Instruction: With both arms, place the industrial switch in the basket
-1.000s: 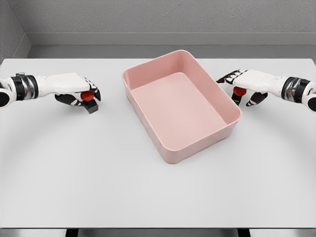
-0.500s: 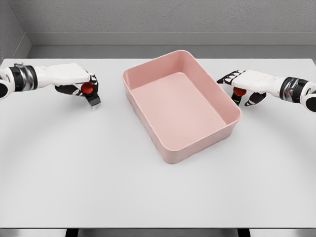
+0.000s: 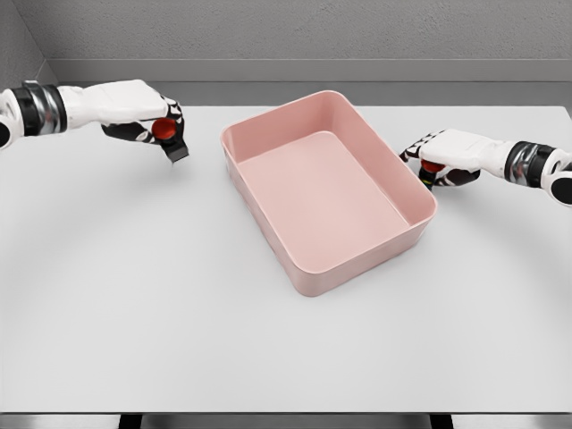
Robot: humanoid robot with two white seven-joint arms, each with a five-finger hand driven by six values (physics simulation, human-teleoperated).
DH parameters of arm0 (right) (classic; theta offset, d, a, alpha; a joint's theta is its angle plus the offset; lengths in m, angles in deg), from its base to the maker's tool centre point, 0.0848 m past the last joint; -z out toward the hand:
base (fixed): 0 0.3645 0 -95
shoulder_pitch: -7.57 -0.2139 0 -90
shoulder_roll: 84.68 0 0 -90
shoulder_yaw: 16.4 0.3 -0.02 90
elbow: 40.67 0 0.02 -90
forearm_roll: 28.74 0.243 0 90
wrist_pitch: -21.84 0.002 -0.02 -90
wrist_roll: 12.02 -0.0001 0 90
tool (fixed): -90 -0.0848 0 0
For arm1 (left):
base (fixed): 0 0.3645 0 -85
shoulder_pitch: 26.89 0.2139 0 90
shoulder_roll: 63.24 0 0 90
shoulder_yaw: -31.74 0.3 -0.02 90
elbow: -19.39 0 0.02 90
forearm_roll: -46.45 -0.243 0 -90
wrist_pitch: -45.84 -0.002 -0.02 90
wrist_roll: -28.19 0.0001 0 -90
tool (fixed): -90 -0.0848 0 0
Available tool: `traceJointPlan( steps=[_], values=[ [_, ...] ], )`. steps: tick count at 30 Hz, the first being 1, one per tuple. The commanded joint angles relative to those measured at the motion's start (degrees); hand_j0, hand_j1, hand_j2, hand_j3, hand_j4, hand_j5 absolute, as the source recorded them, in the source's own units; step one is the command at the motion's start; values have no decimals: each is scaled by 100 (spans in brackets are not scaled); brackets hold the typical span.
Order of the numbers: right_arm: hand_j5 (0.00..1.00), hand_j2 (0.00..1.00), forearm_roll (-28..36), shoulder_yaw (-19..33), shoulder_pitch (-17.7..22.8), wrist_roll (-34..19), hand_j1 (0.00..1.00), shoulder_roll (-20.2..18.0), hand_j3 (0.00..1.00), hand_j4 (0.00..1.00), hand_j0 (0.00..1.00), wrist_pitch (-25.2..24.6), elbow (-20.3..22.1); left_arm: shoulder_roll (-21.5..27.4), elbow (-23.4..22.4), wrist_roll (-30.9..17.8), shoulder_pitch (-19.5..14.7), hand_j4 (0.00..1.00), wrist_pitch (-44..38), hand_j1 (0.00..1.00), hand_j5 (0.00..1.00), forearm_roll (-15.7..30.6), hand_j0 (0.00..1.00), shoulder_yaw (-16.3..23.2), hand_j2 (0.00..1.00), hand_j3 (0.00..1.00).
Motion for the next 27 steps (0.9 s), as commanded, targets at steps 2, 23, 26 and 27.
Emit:
traceJointPlan(
  steps=[2, 23, 26, 27],
  values=[
    [64, 64, 22, 10, 0, 2, 64, 5, 64, 64, 64, -11, -13, -18, 7, 76, -53, 44, -6, 44, 44, 50, 44, -12, 44, 44],
    [49, 49, 48, 28, -123, 2, 49, -12, 49, 49, 49, -11, -21, -722, 7, 111, -439, 44, -6, 44, 44, 190, 44, -12, 44, 44],
    [48, 48, 39, 28, -132, 2, 48, -30, 48, 48, 48, -11, -4, -862, 7, 111, -439, 44, -6, 44, 44, 190, 44, -12, 44, 44],
    [48, 48, 39, 28, -158, 2, 48, -47, 48, 48, 48, -11, -4, -871, 7, 111, -448, 44, -6, 44, 44, 199, 44, -21, 44, 44]
  ],
)
